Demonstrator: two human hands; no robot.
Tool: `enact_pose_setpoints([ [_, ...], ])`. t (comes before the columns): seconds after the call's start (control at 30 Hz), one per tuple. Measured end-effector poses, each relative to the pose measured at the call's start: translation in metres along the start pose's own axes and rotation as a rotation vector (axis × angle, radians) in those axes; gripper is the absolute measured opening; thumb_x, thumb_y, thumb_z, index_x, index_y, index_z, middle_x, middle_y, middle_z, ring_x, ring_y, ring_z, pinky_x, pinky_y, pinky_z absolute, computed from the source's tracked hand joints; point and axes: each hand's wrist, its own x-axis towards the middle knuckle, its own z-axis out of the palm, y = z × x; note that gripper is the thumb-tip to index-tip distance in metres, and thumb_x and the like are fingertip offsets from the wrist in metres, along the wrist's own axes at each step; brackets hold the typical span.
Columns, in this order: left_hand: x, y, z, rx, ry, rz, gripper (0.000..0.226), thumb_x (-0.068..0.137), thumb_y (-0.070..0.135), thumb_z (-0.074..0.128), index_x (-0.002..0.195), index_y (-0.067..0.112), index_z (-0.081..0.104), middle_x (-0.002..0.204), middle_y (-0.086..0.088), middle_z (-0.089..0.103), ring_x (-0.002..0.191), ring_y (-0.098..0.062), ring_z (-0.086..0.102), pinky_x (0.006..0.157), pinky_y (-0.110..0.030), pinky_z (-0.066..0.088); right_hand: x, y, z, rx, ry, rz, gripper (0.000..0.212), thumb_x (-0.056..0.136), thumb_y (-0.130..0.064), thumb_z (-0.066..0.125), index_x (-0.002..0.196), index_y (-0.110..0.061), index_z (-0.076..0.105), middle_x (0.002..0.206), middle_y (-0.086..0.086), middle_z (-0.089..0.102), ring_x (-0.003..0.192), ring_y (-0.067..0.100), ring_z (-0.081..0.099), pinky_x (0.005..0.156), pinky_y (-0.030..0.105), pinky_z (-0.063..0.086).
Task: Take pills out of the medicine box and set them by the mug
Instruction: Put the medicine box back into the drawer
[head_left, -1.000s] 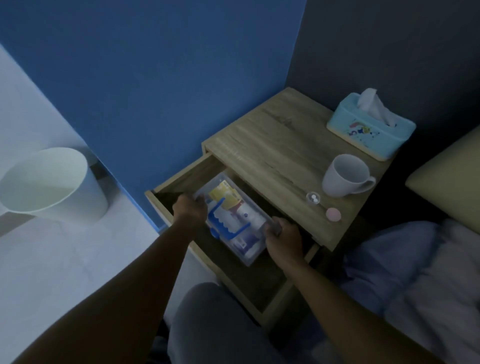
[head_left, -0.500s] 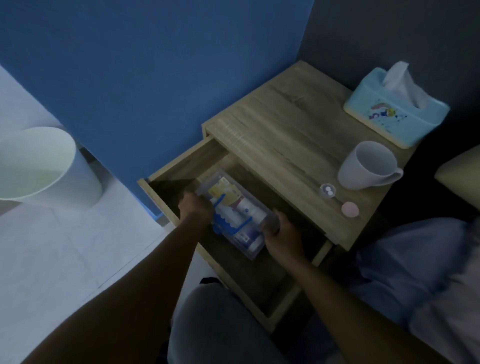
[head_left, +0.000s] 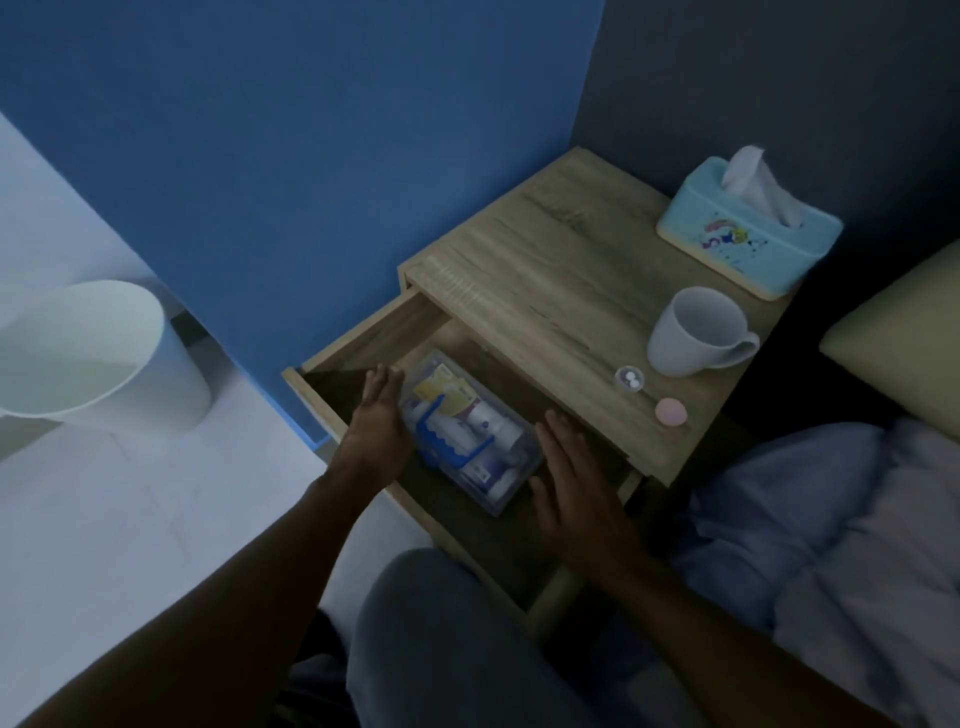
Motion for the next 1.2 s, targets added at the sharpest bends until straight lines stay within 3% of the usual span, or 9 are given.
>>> enact_pose_setpoints([
  [0.1, -0.020, -0.009, -0.004, -0.039, 0.159, 0.081, 0.070, 0.091, 0.009, 0.058, 0.151, 0.024, 0.028, 0.166, 0.001, 0.001, 0.153, -0.028, 0.000, 0.115, -0.055, 0.030, -0.008, 0.016, -0.015, -0.030, 0.097, -0.035, 0.059, 0.098, -0.019, 0.052, 0.153, -0.009, 0.032, 0.164, 0.007, 0.024, 0.152, 0.014, 0.015, 0.124, 0.038, 0.019],
  [0.27, -0.046, -0.021, 0.006, -0.254, 0.320, -0.047, 0.092, 0.092, 0.017, 0.062, 0.156, 0.022, -0.004, 0.166, 0.001, -0.012, 0.153, -0.028, -0.002, 0.120, -0.053, 0.021, -0.003, 0.040, -0.038, -0.167, 0.068, -0.069, 0.064, 0.094, -0.009, 0.054, 0.152, -0.001, 0.029, 0.162, 0.017, 0.024, 0.152, 0.025, 0.017, 0.124, 0.042, 0.016],
  [0.33, -0.051, -0.026, 0.014, -0.378, 0.285, -0.136, 0.091, 0.093, 0.023, 0.061, 0.156, 0.022, -0.004, 0.166, -0.004, 0.001, 0.152, -0.033, 0.009, 0.118, -0.055, 0.026, 0.000, 0.047, -0.042, -0.200, 0.007, -0.069, 0.062, 0.097, -0.010, 0.052, 0.153, -0.002, 0.027, 0.162, 0.017, 0.023, 0.152, 0.026, 0.018, 0.123, 0.045, 0.018],
  [0.43, -0.055, -0.032, 0.028, -0.515, 0.097, -0.271, 0.086, 0.095, 0.029, 0.059, 0.155, 0.023, -0.002, 0.160, -0.007, 0.029, 0.141, -0.037, 0.037, 0.106, -0.050, 0.042, 0.002, 0.054, -0.042, -0.237, -0.067, -0.074, 0.059, 0.101, -0.012, 0.047, 0.154, -0.003, 0.022, 0.164, 0.016, 0.018, 0.152, 0.026, 0.015, 0.124, 0.044, 0.015],
  [0.57, -0.049, -0.042, 0.038, -0.621, 0.048, -0.279, 0.064, 0.096, 0.020, 0.057, 0.149, 0.020, 0.022, 0.147, -0.004, 0.045, 0.133, -0.029, 0.047, 0.100, -0.046, 0.048, 0.006, 0.052, -0.043, -0.199, -0.098, -0.056, 0.062, 0.101, -0.007, 0.047, 0.156, -0.006, 0.019, 0.165, 0.011, 0.012, 0.152, 0.020, 0.006, 0.125, 0.039, 0.008],
  [0.73, -0.031, -0.038, 0.046, -0.648, 0.022, -0.245, 0.067, 0.096, 0.023, 0.058, 0.151, 0.022, 0.019, 0.148, -0.002, 0.044, 0.121, -0.018, 0.051, 0.097, -0.044, 0.049, 0.010, 0.052, -0.046, -0.122, -0.103, -0.040, 0.066, 0.097, 0.002, 0.052, 0.155, -0.009, 0.021, 0.165, 0.008, 0.012, 0.150, 0.015, 0.003, 0.124, 0.033, 0.003],
  [0.87, -0.010, -0.027, 0.053, -0.696, -0.027, -0.224, 0.073, 0.095, 0.018, 0.059, 0.152, 0.026, 0.014, 0.146, -0.001, 0.045, 0.120, -0.014, 0.050, 0.090, -0.035, 0.049, 0.013, 0.055, -0.045, -0.102, -0.076, -0.047, 0.065, 0.093, 0.011, 0.052, 0.152, -0.004, 0.029, 0.162, 0.014, 0.022, 0.151, 0.024, 0.015, 0.123, 0.036, 0.009],
  [1.03, 0.017, -0.003, 0.063, -0.713, -0.069, -0.188, 0.085, 0.095, 0.013, 0.056, 0.154, 0.025, -0.003, 0.141, 0.001, 0.048, 0.118, -0.011, 0.050, 0.084, -0.024, 0.049, 0.011, 0.057, -0.035, -0.020, 0.010, 0.021, 0.052, 0.100, -0.011, 0.054, 0.149, -0.009, 0.038, 0.159, 0.010, 0.032, 0.149, 0.021, 0.023, 0.122, 0.048, 0.022],
  [1.2, 0.042, 0.016, 0.079, -0.766, -0.090, -0.169, 0.082, 0.098, 0.023, 0.053, 0.154, 0.027, -0.007, 0.152, -0.003, 0.038, 0.118, -0.011, 0.044, 0.091, -0.031, 0.044, 0.014, 0.055, -0.026, 0.014, 0.105, 0.045, 0.047, 0.100, -0.028, 0.051, 0.143, -0.009, 0.049, 0.154, 0.009, 0.042, 0.146, 0.021, 0.033, 0.120, 0.048, 0.029],
])
